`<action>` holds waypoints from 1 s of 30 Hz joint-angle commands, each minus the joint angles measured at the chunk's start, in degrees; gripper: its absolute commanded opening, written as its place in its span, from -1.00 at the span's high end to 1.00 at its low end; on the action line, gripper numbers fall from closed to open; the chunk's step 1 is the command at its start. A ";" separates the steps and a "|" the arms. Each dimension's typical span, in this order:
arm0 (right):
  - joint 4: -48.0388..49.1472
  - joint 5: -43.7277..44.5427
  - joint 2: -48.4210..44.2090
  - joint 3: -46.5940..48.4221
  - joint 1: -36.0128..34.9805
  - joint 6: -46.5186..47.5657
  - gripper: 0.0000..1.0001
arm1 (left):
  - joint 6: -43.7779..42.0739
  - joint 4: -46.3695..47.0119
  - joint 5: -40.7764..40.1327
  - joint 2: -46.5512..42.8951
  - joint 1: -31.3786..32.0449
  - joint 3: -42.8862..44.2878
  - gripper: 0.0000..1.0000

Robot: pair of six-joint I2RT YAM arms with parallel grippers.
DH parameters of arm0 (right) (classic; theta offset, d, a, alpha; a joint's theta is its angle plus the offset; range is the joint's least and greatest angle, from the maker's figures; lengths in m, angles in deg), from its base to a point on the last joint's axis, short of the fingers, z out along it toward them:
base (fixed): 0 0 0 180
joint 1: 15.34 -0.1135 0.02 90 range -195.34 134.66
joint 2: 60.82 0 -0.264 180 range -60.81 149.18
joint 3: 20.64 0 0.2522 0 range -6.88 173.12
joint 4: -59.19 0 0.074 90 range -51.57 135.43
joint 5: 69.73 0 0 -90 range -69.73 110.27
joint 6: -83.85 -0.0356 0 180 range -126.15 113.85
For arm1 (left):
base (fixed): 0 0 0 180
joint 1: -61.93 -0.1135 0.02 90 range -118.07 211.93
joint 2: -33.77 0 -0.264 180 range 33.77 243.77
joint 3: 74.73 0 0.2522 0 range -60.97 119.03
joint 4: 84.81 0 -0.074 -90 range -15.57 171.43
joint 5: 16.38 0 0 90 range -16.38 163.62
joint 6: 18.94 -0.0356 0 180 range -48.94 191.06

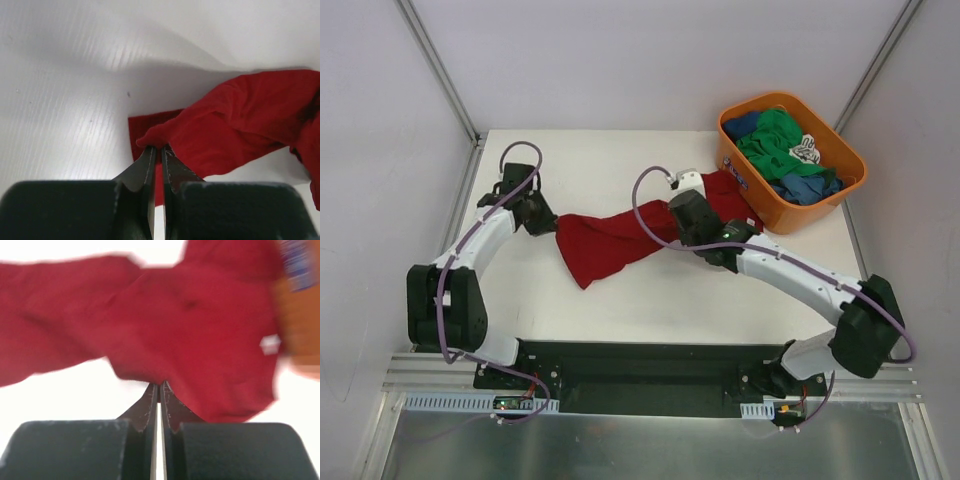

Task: Fold and stack the t-shirts
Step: Flatten out the tshirt

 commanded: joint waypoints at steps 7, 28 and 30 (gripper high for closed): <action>10.56 19.08 -13.58 5.57 6.45 17.44 0.99 | -0.68 0.72 -5.49 -12.12 2.43 13.22 1.00; 0.21 -6.21 -29.75 44.06 8.13 34.17 0.99 | -9.74 9.59 -6.03 -43.58 2.52 27.28 1.00; -0.51 -10.09 -30.72 46.00 8.04 34.51 0.99 | -9.82 10.73 -4.54 -46.13 2.52 27.20 1.00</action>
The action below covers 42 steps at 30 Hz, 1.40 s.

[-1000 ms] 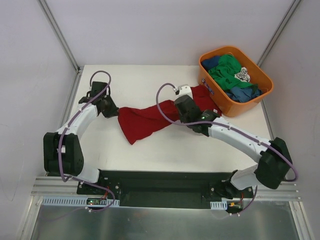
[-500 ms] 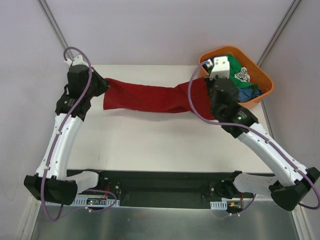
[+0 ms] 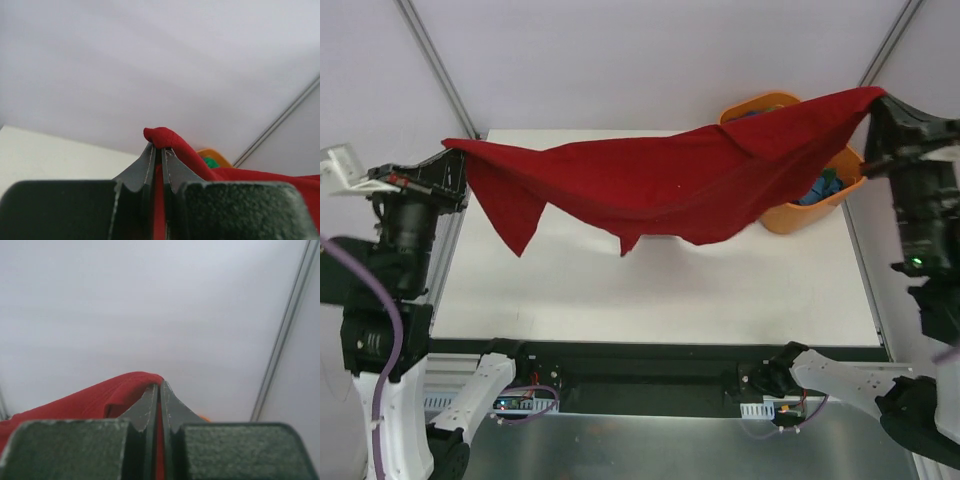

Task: Fold and stack the t-shirts
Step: Flatten out the tshirt

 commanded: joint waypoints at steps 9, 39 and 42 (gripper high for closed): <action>-3.09 -9.10 2.73 16.62 0.04 8.40 0.99 | -3.96 6.96 4.14 -4.29 0.01 4.35 1.00; -5.10 -23.28 42.57 -7.17 10.59 -22.91 -0.93 | 3.96 -12.99 -7.22 40.88 -7.11 -10.41 -0.99; -4.48 -37.27 41.42 -13.42 8.31 -30.49 -0.93 | 4.04 -13.08 -5.46 41.15 -7.11 -11.82 -0.99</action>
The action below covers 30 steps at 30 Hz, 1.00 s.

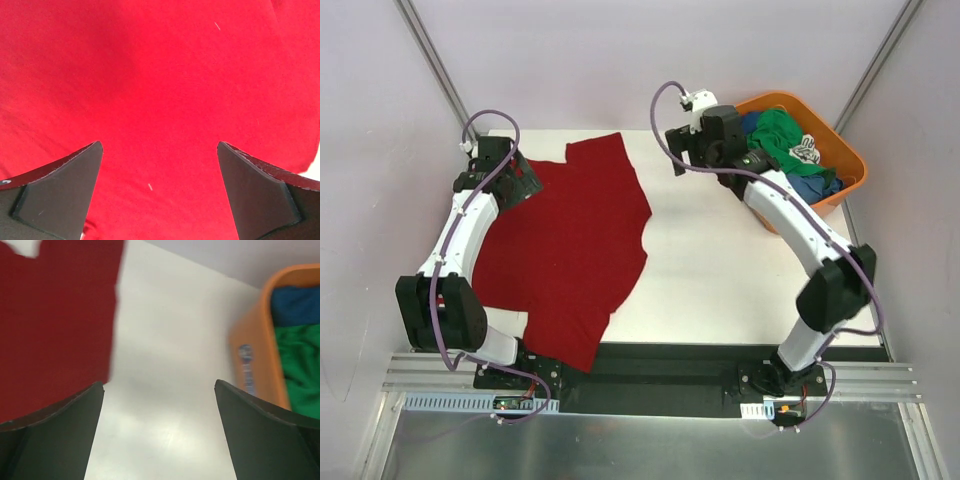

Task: Fold and stack the t-shirts
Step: Flatten out the tshirt

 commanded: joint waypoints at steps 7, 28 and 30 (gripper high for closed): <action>2.62 -32.56 8.41 -3.69 -14.22 -22.36 -0.93 | 3.04 -0.47 2.41 -1.59 -0.03 -3.20 -0.99; 2.08 -23.35 24.72 -4.10 -16.70 -26.15 -0.93 | 5.42 -0.47 3.02 -1.24 -1.09 -5.13 -0.99; 3.30 -23.09 24.01 -8.48 -14.68 -27.64 -0.93 | 5.42 -0.38 3.90 -0.63 -1.08 -4.69 -0.99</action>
